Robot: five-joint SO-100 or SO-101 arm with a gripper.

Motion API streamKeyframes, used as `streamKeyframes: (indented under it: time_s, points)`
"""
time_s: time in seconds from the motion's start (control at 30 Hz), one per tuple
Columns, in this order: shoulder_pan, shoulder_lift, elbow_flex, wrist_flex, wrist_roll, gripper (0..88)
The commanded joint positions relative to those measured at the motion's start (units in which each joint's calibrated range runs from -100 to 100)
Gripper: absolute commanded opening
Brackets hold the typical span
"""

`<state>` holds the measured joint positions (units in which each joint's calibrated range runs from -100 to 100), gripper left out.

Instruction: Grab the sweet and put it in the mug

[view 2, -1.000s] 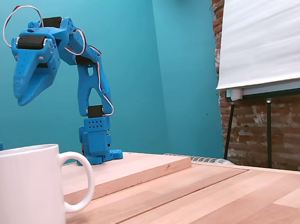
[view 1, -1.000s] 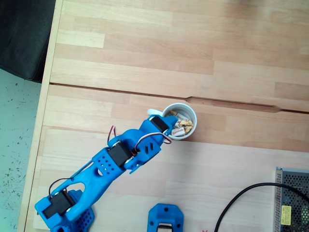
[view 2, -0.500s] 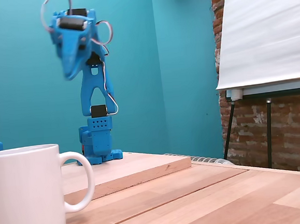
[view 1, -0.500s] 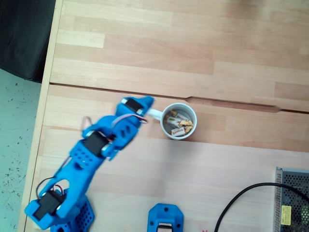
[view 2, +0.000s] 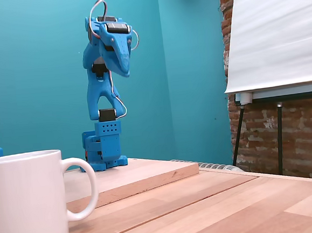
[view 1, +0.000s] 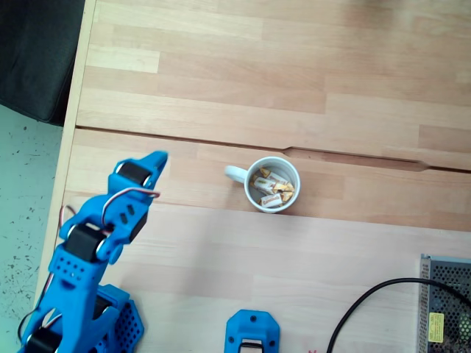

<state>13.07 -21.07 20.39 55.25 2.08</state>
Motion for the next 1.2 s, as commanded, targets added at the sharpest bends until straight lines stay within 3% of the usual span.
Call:
streamKeyframes:
  time_s: [0.0,0.83,1.17]
  points:
    - [-0.80,-7.84,6.81,-0.01,-0.10,0.0]
    - [-0.58,-58.62,69.79,-0.89,0.34,0.0]
    - [-0.51,-74.28,76.66,0.16,0.29,0.0]
